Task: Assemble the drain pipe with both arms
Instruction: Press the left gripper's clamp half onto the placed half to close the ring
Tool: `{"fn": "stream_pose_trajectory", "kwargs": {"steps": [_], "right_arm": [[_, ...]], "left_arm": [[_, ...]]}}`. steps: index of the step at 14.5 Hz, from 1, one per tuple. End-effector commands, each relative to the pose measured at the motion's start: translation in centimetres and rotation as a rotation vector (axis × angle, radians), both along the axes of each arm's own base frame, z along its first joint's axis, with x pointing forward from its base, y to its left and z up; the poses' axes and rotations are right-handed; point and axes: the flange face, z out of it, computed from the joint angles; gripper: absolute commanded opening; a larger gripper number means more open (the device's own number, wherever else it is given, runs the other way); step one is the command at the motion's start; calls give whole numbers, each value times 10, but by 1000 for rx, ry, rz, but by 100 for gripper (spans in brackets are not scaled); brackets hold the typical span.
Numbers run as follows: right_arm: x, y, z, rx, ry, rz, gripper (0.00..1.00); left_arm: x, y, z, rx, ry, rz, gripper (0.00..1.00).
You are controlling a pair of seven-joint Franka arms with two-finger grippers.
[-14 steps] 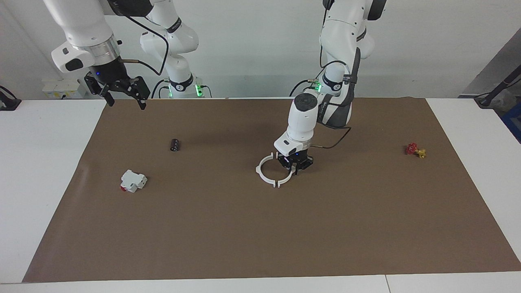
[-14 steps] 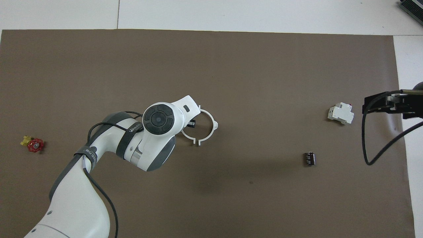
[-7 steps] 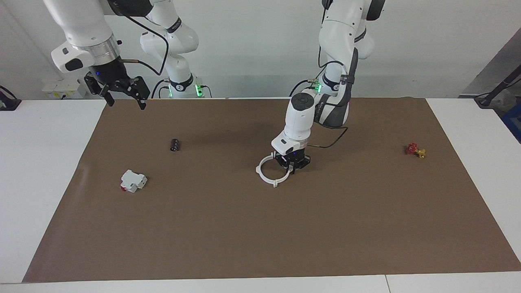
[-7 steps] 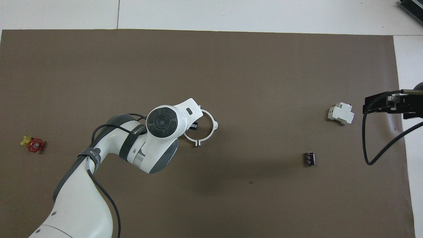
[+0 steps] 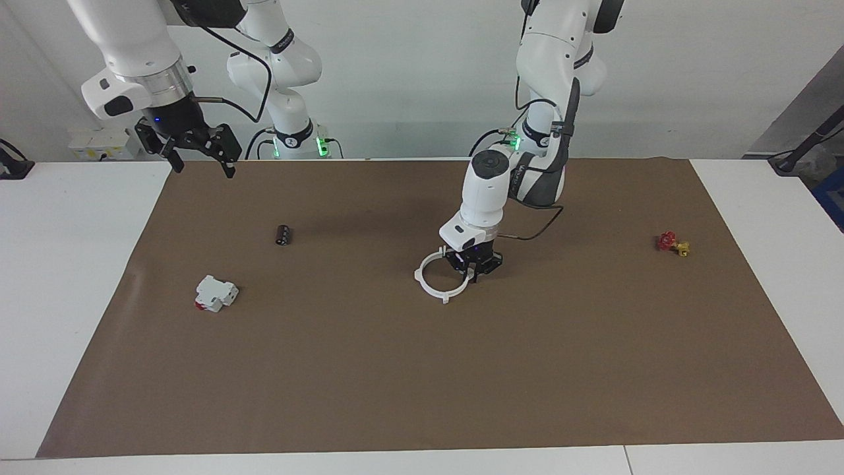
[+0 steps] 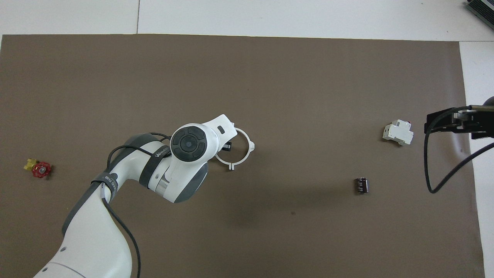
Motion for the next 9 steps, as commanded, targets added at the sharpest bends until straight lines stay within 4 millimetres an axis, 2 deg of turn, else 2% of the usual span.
{"fn": "stream_pose_trajectory", "kwargs": {"steps": [1,9], "right_arm": [[-7,3,1,25,-4,34,100],[-7,4,1,25,-4,35,100]], "left_arm": [[-5,0,0,-6,-35,16,0],[-11,2,-9,-6,-31,14,0]]}}
